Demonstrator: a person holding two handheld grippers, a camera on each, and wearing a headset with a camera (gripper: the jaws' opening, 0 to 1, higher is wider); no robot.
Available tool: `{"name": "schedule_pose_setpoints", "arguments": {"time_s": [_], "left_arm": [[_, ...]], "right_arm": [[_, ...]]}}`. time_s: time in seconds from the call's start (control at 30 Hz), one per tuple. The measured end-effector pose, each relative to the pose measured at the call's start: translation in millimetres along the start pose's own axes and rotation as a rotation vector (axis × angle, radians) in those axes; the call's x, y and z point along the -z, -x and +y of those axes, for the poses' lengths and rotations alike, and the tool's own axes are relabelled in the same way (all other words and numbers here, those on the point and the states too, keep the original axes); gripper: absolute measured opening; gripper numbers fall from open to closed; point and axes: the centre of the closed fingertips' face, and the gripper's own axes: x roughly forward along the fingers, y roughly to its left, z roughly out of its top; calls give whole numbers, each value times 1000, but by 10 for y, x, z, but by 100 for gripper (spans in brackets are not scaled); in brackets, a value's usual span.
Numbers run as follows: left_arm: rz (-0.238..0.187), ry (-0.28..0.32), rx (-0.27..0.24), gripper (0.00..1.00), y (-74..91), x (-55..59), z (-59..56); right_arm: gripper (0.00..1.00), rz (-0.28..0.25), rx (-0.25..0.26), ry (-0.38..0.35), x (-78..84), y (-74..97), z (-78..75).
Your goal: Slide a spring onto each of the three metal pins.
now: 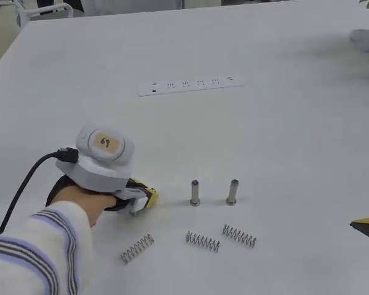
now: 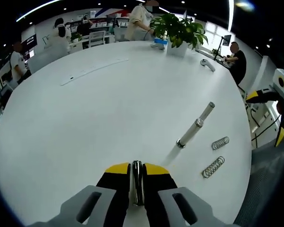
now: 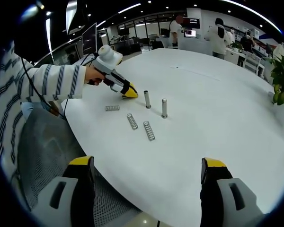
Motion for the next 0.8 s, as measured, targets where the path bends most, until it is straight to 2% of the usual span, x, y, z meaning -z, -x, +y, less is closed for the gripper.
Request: {"name": "schedule_pose_setpoints", "arguments": {"time_s": [0.13,0.3,0.47,0.8], "left_arm": [[-11,-5,2,0,-2,-1,26],[-27,35,7,0,-16,-8,66],[-60,123,15,0,-25,-22,101],[-57,137,24,0,-22,-29,81]], "right_arm": [[92,0,-4,2,1,-17,22],[92,15,-5,1,29,-46,31],[93,10,-5,-2,6,-49,26],[92,23,-15,11,16,-64,57]]}}
